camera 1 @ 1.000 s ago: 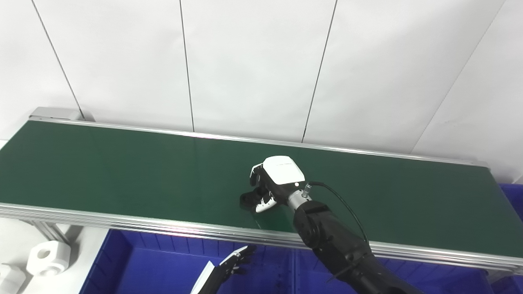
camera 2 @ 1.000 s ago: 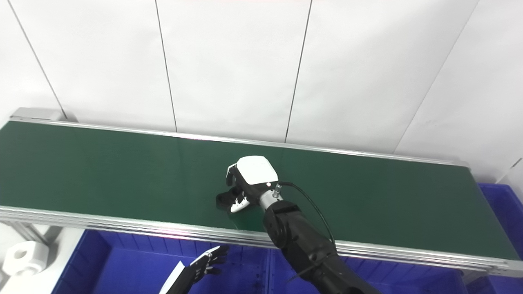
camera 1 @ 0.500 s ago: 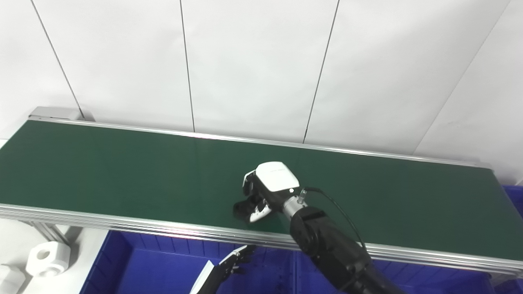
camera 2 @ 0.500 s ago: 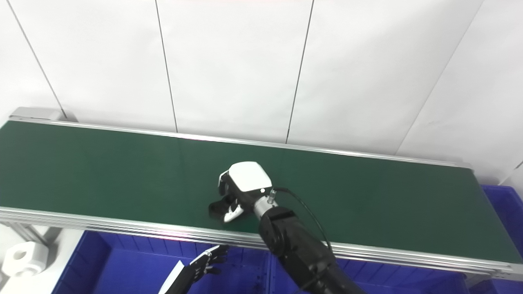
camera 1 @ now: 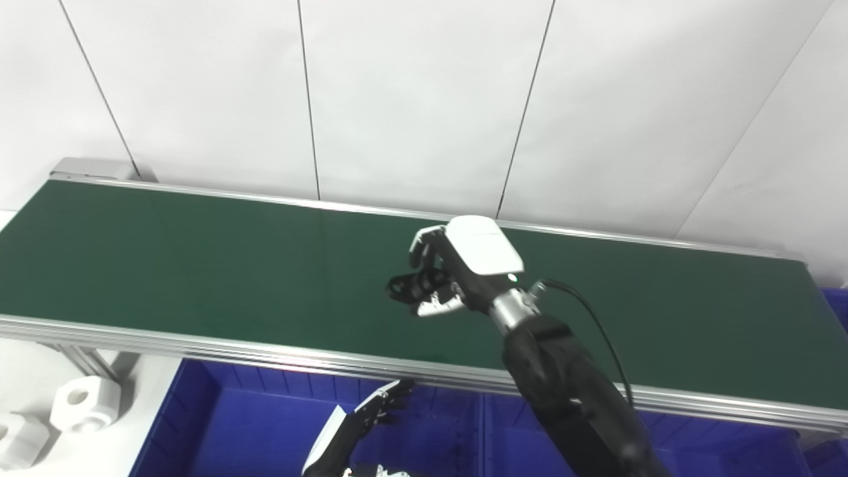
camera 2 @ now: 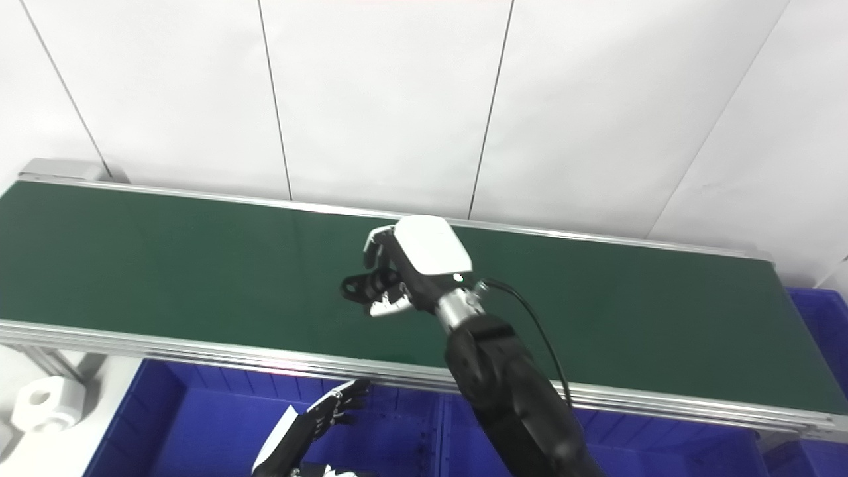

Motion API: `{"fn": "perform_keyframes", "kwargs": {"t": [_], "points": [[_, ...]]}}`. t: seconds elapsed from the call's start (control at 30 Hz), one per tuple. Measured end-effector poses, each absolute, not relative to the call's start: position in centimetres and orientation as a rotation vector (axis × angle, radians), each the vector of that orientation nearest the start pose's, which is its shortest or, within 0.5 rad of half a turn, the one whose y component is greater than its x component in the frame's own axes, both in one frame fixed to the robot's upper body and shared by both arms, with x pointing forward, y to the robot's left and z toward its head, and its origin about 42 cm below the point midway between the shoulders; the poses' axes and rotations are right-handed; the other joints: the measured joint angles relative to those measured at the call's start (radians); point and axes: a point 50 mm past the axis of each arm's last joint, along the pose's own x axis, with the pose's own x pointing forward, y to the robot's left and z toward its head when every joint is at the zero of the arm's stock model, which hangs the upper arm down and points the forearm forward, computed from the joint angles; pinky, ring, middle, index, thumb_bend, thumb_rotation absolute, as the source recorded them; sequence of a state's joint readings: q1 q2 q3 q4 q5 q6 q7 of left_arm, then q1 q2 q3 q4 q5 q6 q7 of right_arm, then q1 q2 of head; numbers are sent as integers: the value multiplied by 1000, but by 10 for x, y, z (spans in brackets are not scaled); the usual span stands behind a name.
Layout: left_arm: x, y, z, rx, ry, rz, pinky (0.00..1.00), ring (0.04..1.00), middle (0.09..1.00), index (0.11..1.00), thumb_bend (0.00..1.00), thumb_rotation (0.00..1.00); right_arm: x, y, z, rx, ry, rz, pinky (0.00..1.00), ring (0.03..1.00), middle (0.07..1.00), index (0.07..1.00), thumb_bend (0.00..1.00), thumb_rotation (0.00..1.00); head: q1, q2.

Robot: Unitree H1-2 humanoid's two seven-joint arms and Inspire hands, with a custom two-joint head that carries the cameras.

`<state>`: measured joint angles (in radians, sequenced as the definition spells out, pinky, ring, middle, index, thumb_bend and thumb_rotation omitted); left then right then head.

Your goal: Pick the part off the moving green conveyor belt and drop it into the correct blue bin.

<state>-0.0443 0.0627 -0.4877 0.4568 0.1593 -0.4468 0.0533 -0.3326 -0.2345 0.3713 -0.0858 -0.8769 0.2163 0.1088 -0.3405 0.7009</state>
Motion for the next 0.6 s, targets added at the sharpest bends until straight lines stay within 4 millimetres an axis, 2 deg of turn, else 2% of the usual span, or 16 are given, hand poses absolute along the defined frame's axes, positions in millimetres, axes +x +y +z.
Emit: {"fn": "perform_keyframes", "kwargs": {"t": [0.17,0.23,0.33,0.37,0.43,0.5,0.53,0.6], "points": [[240,112,11,191,-63,-519,722,848,885,861,709,270,330,-195,182,-1123,-237,146,216,293,475,486,525,0,-2,17],[236,113,11,172,-59,-505,724,855,888,861,706,252,312,-205,174,-1099,-212,112,215,294,475,485,525,0,-14,51],[232,115,14,157,-67,-509,733,861,890,866,699,241,285,-221,159,-1068,-150,70,213,293,475,485,525,0,-15,71],[231,116,15,155,-69,-509,737,863,892,869,694,239,277,-225,154,-1059,-132,59,220,306,429,506,519,0,-8,86],[232,117,19,152,-81,-507,735,861,890,866,691,233,264,-234,149,-1034,-101,36,228,318,407,518,516,0,4,101],[234,117,22,145,-91,-504,725,851,880,855,696,223,246,-248,144,-993,-74,-25,249,338,405,524,515,0,5,101],[234,117,23,140,-95,-498,725,851,882,855,692,225,234,-256,139,-972,-57,-50,261,347,408,524,516,0,38,127],[234,116,26,135,-101,-497,725,852,884,855,689,224,211,-271,128,-941,-5,-101,256,340,406,522,516,0,46,129]]}}
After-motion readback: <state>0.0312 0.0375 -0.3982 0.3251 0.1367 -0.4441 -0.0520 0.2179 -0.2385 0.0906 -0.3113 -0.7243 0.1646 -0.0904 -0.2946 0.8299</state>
